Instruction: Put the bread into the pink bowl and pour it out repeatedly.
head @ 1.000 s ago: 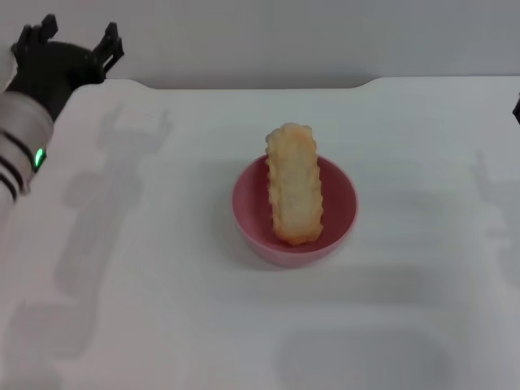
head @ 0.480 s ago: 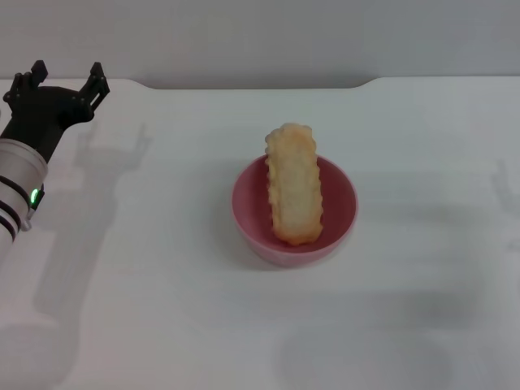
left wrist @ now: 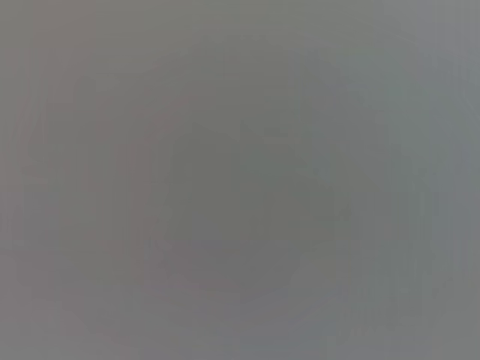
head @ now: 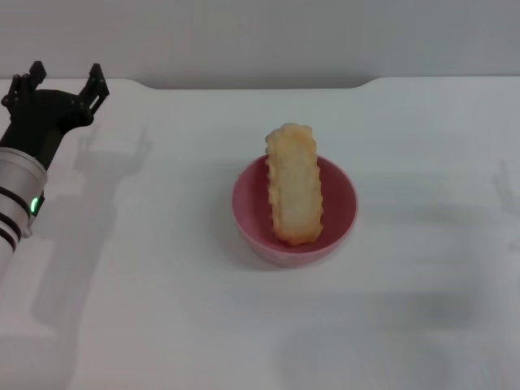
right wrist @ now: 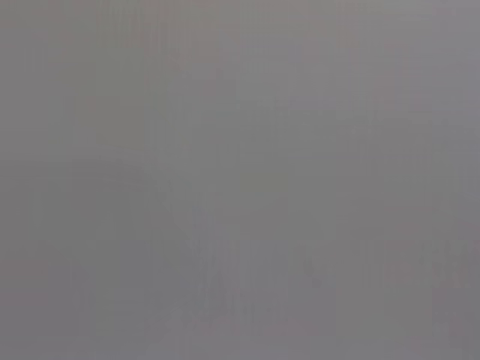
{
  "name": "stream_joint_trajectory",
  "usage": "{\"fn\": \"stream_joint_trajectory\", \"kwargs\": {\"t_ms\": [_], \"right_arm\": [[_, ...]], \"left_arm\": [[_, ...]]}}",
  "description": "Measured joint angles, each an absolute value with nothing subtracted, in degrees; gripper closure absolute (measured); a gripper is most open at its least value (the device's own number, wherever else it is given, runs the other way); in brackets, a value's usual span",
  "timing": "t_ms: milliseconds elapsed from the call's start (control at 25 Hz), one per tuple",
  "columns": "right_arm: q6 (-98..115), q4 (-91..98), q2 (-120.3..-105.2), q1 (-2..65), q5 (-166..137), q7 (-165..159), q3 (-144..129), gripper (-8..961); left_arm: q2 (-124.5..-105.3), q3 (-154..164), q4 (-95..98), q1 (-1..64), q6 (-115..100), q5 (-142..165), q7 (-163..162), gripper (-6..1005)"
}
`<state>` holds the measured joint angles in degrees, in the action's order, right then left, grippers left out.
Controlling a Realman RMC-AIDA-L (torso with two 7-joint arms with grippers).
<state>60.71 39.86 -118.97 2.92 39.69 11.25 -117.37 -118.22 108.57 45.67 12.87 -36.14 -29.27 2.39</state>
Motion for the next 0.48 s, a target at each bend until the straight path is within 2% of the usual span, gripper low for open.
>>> {"fn": "stream_joint_trajectory", "kwargs": {"t_ms": [480], "right_arm": [[63.9,37.1,-118.85,3.0,39.6,10.9,-117.4,155]], "left_arm": [[-118.30,109.5,45.5,12.5,-37.0,-29.3,2.3,150]]}}
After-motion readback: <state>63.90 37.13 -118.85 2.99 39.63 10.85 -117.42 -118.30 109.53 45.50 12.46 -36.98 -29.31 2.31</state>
